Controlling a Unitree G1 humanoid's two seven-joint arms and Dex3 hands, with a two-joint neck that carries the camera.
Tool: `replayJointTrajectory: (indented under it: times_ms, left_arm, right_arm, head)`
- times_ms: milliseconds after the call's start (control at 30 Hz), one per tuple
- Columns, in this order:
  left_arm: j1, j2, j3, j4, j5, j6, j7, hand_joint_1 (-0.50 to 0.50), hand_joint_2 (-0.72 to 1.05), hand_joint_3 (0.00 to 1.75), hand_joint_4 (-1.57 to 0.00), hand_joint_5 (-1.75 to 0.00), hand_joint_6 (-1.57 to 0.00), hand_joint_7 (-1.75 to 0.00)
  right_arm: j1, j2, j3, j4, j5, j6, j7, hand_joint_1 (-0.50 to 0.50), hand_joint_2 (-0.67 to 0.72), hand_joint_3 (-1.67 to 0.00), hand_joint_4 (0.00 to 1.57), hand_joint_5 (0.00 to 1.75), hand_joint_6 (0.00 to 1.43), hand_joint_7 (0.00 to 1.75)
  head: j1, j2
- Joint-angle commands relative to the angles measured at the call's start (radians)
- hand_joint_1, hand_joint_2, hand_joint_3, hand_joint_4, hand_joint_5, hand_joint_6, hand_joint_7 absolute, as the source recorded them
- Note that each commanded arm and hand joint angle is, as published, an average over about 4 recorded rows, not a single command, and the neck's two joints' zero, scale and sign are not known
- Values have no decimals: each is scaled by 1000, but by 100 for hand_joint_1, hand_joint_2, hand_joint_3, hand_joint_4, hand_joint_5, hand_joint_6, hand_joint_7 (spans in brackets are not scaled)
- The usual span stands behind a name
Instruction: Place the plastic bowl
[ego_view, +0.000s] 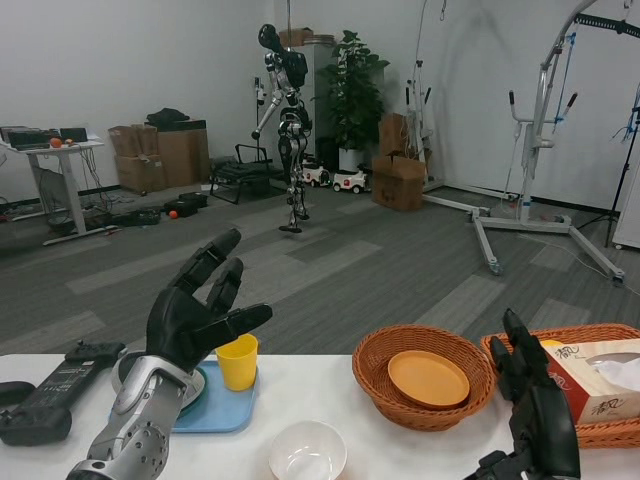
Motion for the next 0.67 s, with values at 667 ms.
replayJointTrajectory:
  times_ms: [667]
  left_arm:
    - [25, -10, 6, -15, 52, -25, 76, 49, 55, 0, 0, 0, -114, -30]
  right_arm:
    - [-5, 7, -6, -3, 16, -31, -7, -46, 47, 0, 0, 0, 0, 0]
  head:
    - [-5, 38]
